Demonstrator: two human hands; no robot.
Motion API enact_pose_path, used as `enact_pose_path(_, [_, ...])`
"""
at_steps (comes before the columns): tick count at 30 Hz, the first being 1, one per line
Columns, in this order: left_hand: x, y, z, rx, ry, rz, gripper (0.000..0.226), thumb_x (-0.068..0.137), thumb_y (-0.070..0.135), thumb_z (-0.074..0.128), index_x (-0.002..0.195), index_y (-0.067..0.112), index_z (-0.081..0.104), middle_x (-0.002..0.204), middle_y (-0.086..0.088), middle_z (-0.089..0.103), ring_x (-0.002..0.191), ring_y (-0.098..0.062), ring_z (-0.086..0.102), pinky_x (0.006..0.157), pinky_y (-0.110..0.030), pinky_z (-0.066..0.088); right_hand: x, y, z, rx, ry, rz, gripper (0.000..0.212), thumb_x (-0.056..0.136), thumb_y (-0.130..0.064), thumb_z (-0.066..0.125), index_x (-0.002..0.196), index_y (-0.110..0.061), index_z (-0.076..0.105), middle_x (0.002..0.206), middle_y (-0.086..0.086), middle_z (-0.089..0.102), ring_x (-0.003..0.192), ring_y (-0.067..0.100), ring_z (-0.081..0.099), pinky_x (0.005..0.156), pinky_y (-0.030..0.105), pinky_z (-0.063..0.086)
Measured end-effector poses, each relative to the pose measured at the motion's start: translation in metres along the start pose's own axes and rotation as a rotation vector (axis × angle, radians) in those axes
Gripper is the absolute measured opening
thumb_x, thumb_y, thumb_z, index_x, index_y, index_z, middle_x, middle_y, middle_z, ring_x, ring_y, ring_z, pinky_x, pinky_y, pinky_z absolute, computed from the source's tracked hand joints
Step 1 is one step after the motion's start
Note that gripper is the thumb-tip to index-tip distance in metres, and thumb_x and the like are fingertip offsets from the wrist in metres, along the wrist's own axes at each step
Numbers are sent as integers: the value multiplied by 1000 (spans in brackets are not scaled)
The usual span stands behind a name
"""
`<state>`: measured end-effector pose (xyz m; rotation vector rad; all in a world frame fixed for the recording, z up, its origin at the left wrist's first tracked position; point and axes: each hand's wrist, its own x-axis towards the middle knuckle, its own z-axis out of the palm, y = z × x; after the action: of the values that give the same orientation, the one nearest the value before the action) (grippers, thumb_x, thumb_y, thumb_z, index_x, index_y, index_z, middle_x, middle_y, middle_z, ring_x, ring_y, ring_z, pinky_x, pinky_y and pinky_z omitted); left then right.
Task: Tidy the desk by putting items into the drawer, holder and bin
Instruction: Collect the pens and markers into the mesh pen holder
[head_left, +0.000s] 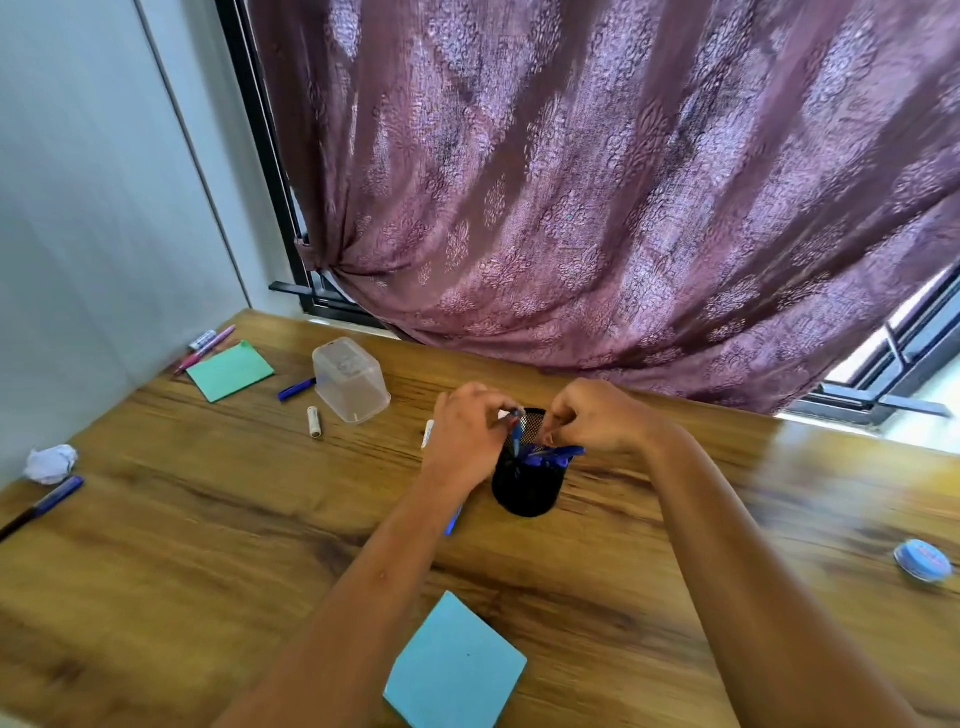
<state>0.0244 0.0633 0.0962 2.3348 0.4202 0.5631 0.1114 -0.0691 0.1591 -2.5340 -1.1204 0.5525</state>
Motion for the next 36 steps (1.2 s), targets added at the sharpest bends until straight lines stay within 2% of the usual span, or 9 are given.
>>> enact_pose_path(3, [-1, -1, 2, 27, -75, -12, 20, 89, 19, 61, 105, 24, 71, 117, 4, 61, 117, -11, 47, 91, -17, 18, -1, -1, 1, -15, -11, 9, 18, 86, -5, 62, 94, -14, 75, 82, -5, 65, 78, 6, 59, 65, 17, 43])
enact_pose_path(6, [-1, 4, 1, 47, -160, 38, 24, 85, 13, 62, 106, 22, 71, 116, 2, 62, 116, -12, 50, 105, -24, 25, -2, -2, 5, -11, -7, 15, 20, 86, -6, 62, 95, -17, 75, 89, -3, 69, 84, 11, 63, 75, 27, 51])
enact_pose_path(8, [-2, 7, -2, 12, -163, 53, 24, 82, 9, 65, 103, 18, 74, 112, 0, 64, 110, -14, 54, 104, -34, 35, -4, -2, 7, 13, 31, 17, 21, 87, -6, 58, 92, -19, 75, 90, -2, 68, 84, 12, 63, 73, 28, 50])
enact_pose_path(12, [-5, 6, -7, -33, -170, 6, 35, 80, -6, 59, 103, 15, 75, 112, -3, 64, 108, -15, 55, 95, -17, 37, -9, 0, 8, 108, 174, -17, 23, 91, -7, 48, 92, -22, 67, 91, 0, 65, 67, 11, 54, 60, 25, 40])
enact_pose_path(15, [-10, 6, -10, -73, -218, -92, 45, 82, -11, 49, 109, 16, 72, 120, -3, 60, 111, -16, 55, 94, -19, 43, -10, 1, 9, 165, 216, -22, 18, 94, -13, 48, 95, -22, 64, 95, 3, 68, 77, 26, 62, 67, 36, 49])
enact_pose_path(20, [-21, 5, -10, -178, -238, -222, 55, 80, -13, 44, 118, 20, 66, 122, -5, 61, 83, -11, 58, 52, -3, 40, -17, 6, 14, 210, 222, -26, 18, 92, -13, 52, 103, -22, 64, 98, -3, 64, 77, 15, 62, 62, 17, 42])
enact_pose_path(25, [-35, 18, -10, -69, 37, -79, 50, 75, -8, 57, 118, 16, 65, 122, -6, 59, 112, -17, 53, 104, -28, 39, -26, 9, 26, 256, 279, -36, 22, 89, -17, 61, 110, -20, 63, 107, -4, 64, 96, 9, 57, 77, 19, 37])
enact_pose_path(31, [-49, 79, 22, -13, 144, 215, 34, 75, 5, 54, 106, 13, 67, 108, -4, 65, 102, -27, 56, 92, -22, 33, -52, 38, 34, 354, 451, 14, 24, 85, -10, 58, 109, -12, 61, 108, 4, 67, 103, 20, 60, 77, 22, 38])
enact_pose_path(36, [-77, 115, 89, -58, -240, 245, 37, 81, 6, 60, 118, 12, 62, 118, -8, 62, 110, -26, 56, 95, -38, 45, -102, 114, 40, 286, 458, 286, 22, 85, -17, 56, 105, -21, 64, 105, 6, 69, 102, 25, 62, 81, 28, 47])
